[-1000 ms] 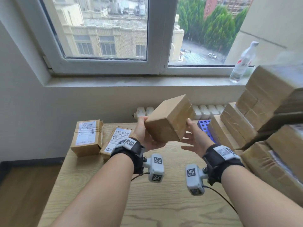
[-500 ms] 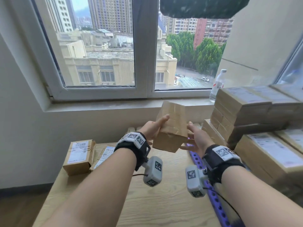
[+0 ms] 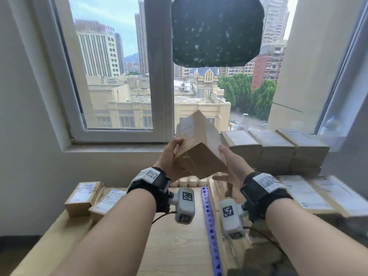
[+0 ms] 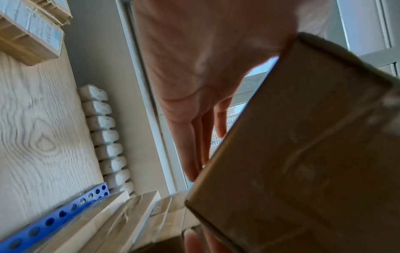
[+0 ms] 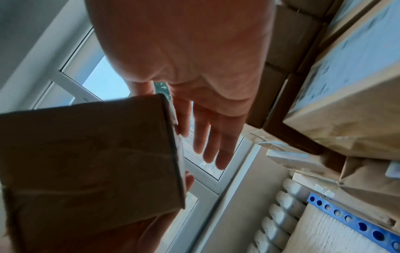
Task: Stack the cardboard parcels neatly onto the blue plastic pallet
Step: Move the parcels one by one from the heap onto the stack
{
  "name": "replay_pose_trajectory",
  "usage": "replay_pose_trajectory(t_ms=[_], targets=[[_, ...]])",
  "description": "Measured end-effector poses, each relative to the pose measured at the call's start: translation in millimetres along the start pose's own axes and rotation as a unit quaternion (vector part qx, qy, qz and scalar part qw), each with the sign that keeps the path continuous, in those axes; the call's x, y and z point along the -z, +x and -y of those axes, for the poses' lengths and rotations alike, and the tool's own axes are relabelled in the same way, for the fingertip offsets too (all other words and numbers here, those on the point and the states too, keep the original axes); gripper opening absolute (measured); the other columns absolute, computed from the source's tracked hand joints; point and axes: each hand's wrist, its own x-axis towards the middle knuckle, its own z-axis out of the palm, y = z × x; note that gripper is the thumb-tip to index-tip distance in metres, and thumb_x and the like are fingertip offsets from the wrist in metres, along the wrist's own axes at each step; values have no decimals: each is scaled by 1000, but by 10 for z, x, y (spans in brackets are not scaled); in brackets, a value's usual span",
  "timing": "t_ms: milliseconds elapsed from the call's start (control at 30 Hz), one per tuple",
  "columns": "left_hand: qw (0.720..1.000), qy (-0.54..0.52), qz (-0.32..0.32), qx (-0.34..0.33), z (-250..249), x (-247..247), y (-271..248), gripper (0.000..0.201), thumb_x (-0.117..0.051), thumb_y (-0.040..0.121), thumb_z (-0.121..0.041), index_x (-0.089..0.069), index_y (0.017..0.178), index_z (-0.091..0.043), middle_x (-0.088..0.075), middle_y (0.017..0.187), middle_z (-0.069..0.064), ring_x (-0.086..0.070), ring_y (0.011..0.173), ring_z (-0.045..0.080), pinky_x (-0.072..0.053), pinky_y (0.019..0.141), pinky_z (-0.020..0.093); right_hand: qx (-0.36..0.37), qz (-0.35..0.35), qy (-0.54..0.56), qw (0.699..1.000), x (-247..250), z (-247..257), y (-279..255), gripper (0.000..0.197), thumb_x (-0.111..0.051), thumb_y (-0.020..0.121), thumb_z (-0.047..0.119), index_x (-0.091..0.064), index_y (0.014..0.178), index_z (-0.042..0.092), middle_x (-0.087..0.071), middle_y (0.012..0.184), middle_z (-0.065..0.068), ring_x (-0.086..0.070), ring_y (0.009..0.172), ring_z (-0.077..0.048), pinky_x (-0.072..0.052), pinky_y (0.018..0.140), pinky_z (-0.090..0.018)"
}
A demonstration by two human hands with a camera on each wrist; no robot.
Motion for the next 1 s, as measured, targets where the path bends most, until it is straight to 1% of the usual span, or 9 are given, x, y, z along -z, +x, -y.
replay_pose_trajectory(t_ms=[100, 300, 367, 467, 533, 600, 700, 933, 1000], targets=[[1000, -6, -12, -22, 168, -301, -1, 42, -38, 93, -40, -58, 117, -11, -64, 88, 10, -63, 76, 25, -51, 73, 38, 5, 22, 28, 999, 295, 24, -159, 47, -43, 97, 56, -61, 115, 16, -70, 108, -11, -67, 102, -29, -53, 93, -49], [996, 6, -81, -32, 449, -763, 71, 25, -51, 89, -18, -58, 111, -10, -65, 77, 5, -65, 60, 19, -55, 52, 30, 12, 7, 64, 998, 920, 51, -406, 38, -43, 98, 51, -60, 111, 19, -70, 106, -9, -65, 105, -29, -51, 94, -54], [993, 55, -87, -52, 492, -903, 102, 35, -51, 89, -11, -58, 123, -14, -64, 90, 8, -64, 69, 19, -56, 56, 29, 15, -7, 71, 997, 1110, 66, -463, 38, -45, 97, 48, -59, 117, 19, -69, 111, -9, -64, 108, -29, -53, 92, -52], [976, 170, -94, -95, 530, -1096, 150, 48, -55, 88, -4, -51, 134, -17, -66, 112, 13, -66, 92, 26, -56, 84, 43, 13, -32, 58, 998, 1350, 88, -509, 38, -50, 93, 48, -59, 118, 20, -69, 113, -9, -62, 109, -27, -50, 96, -52], [964, 226, -106, -92, 564, -1214, 143, 43, -56, 92, -12, -50, 134, -14, -64, 121, 13, -63, 99, 26, -49, 93, 46, 7, -43, 34, 998, 1484, 97, -540, 29, -53, 94, 44, -59, 108, 20, -69, 107, -7, -63, 102, -24, -51, 92, -47], [962, 250, -102, -51, 646, -1298, 141, 38, -53, 96, -33, -54, 130, -15, -63, 121, 12, -63, 97, 24, -52, 82, 40, -5, -52, -2, 999, 1589, 81, -568, 24, -55, 94, 42, -58, 103, 21, -68, 105, -6, -64, 96, -22, -53, 82, -41], [954, 284, -91, 11, 803, -1337, 156, 54, -55, 89, -56, -56, 124, -14, -61, 119, 12, -63, 104, 28, -55, 67, 33, -34, -52, -44, 997, 1670, 31, -585, 31, -53, 95, 44, -57, 107, 16, -65, 104, -10, -64, 94, -28, -55, 80, -41], [938, 330, -98, 42, 1000, -1257, 265, 66, -62, 77, -64, -60, 119, -13, -63, 120, 14, -65, 98, 26, -59, 67, 32, -49, -69, -94, 992, 1645, -115, -482, 48, -50, 94, 47, -56, 118, 6, -60, 93, -11, -62, 88, -30, -55, 86, -42], [937, 329, -106, 45, 1035, -1243, 284, 60, -60, 83, -60, -59, 119, -13, -64, 114, 14, -66, 91, 24, -56, 64, 30, -47, -79, -105, 990, 1632, -161, -433, 52, -49, 93, 48, -58, 120, 5, -61, 94, -9, -62, 91, -30, -54, 86, -41]])
